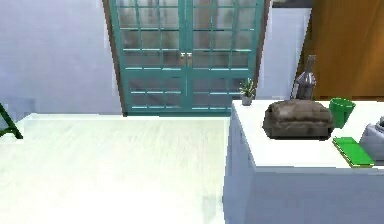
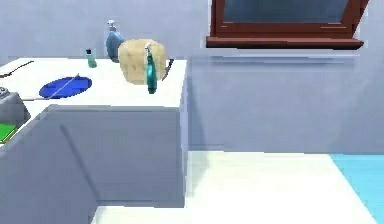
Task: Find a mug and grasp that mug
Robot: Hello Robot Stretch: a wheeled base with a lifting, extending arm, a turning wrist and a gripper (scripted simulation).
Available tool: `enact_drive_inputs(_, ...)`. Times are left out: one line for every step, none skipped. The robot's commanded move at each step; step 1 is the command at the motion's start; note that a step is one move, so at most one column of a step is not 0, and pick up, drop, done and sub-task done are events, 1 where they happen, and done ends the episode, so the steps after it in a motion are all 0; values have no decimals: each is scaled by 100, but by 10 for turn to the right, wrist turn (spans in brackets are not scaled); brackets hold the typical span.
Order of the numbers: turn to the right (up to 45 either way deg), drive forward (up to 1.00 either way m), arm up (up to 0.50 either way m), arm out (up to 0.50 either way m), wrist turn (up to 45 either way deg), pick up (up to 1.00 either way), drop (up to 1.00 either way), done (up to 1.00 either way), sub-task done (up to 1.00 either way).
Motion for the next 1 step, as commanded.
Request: enact_drive_inputs(0, 5, 0, 0, 0, 0, 0, 0, 0)
